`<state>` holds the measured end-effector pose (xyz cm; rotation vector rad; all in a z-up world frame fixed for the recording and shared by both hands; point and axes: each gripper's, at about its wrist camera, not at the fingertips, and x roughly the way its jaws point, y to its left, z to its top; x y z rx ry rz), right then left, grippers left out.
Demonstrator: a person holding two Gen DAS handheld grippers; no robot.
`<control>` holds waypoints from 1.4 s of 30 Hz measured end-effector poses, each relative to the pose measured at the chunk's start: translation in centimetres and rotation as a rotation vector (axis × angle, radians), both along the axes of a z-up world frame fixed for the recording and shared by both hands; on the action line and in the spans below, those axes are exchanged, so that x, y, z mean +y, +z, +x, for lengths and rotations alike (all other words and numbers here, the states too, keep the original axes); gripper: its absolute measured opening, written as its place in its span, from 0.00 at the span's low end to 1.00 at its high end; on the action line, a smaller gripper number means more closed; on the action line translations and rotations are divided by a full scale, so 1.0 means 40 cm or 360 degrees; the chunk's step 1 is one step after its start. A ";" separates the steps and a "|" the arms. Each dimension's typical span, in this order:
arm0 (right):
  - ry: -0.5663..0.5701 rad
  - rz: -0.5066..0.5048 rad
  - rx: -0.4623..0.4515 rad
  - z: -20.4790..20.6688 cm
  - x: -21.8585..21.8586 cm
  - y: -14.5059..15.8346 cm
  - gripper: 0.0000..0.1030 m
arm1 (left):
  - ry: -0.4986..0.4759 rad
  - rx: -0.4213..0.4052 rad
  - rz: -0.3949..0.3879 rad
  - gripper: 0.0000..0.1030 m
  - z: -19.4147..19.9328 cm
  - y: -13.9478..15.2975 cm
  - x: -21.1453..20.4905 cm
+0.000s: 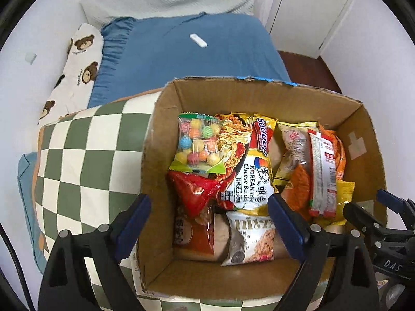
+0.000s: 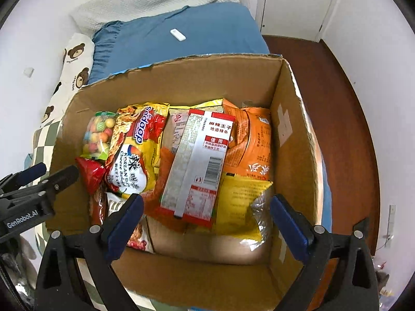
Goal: Organize snacks
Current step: 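Open both grippers to drop the packets into the box and lift away, then grasp the white Franzzi cookie pack with left gripper while right grasps the small white snack bag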
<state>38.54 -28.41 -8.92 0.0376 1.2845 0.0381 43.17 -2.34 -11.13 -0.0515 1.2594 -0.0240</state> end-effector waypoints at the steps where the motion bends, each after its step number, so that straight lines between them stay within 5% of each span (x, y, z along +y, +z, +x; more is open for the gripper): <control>1: 0.0006 -0.0002 -0.0014 -0.008 0.001 0.007 0.97 | -0.0002 -0.0022 0.0004 0.89 -0.014 0.011 -0.001; 28: 0.0126 -0.0054 -0.0599 -0.411 0.022 0.300 0.97 | 0.0017 -0.0559 0.0020 0.89 -0.415 0.272 -0.011; 42: 0.0071 -0.0029 -0.0814 -0.604 -0.003 0.412 0.97 | 0.0030 -0.0653 -0.0042 0.89 -0.566 0.336 -0.027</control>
